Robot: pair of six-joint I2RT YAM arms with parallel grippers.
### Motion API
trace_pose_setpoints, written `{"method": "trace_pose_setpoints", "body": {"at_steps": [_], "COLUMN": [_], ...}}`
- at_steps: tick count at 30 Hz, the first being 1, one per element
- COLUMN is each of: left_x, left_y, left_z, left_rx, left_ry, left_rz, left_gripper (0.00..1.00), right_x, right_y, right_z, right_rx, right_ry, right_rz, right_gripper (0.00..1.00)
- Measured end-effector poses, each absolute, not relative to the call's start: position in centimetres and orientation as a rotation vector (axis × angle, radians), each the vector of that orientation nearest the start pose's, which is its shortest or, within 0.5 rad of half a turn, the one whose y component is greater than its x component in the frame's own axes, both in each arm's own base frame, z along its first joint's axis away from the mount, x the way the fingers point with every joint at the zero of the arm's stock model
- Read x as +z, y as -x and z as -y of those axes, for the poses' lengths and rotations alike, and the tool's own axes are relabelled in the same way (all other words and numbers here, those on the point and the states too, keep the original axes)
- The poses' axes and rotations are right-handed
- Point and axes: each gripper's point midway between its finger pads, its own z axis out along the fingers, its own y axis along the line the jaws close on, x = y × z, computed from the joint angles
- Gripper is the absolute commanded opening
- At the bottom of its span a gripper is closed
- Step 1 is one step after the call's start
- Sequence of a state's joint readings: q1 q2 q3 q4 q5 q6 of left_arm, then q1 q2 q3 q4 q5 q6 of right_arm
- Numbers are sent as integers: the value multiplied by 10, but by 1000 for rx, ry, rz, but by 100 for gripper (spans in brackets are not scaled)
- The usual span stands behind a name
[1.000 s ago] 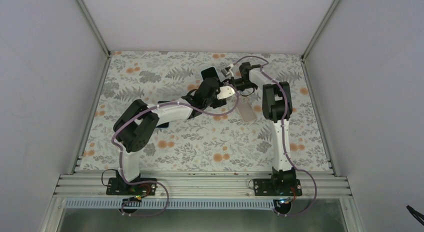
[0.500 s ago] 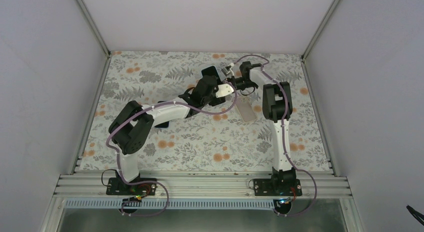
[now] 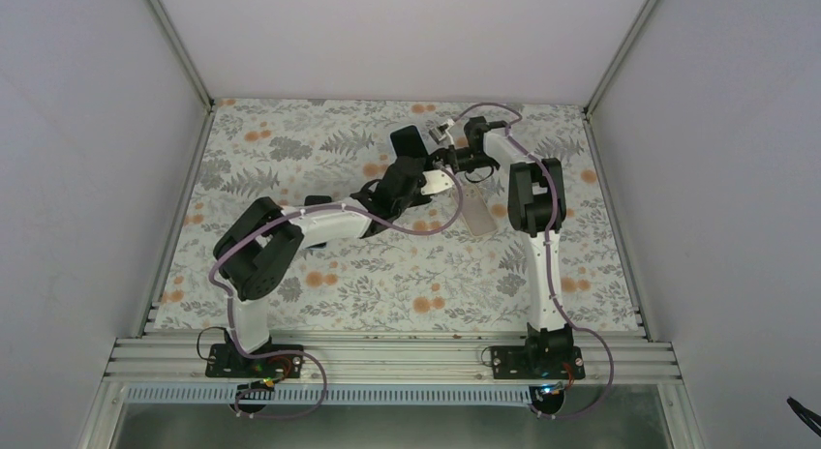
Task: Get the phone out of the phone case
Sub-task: Remove the phone case from the phone.
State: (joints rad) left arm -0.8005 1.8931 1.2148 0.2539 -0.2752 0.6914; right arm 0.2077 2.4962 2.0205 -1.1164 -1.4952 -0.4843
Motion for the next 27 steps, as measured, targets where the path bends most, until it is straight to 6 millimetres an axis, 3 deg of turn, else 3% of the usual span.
{"method": "trace_pose_setpoints", "body": {"at_steps": [6, 12, 18, 27], "left_x": [167, 163, 185, 190], "left_y": [-417, -419, -424, -424], "left_z": [361, 362, 361, 356], "left_rx": [319, 428, 475, 509], "left_ry": [-1187, -1192, -1117, -1104], "left_rz": [-1490, -1414, -1351, -1326], "left_gripper": [39, 18, 3, 2], "right_x": [135, 136, 127, 124], "right_y": [-429, -429, -427, -424], "right_z": [-266, -263, -255, -255], "right_rx": [2025, 2016, 2020, 2022], "right_ry": [726, 729, 675, 662], "right_rz": [-2035, -2027, -2097, -2127], "right_gripper": [4, 4, 4, 4]}}
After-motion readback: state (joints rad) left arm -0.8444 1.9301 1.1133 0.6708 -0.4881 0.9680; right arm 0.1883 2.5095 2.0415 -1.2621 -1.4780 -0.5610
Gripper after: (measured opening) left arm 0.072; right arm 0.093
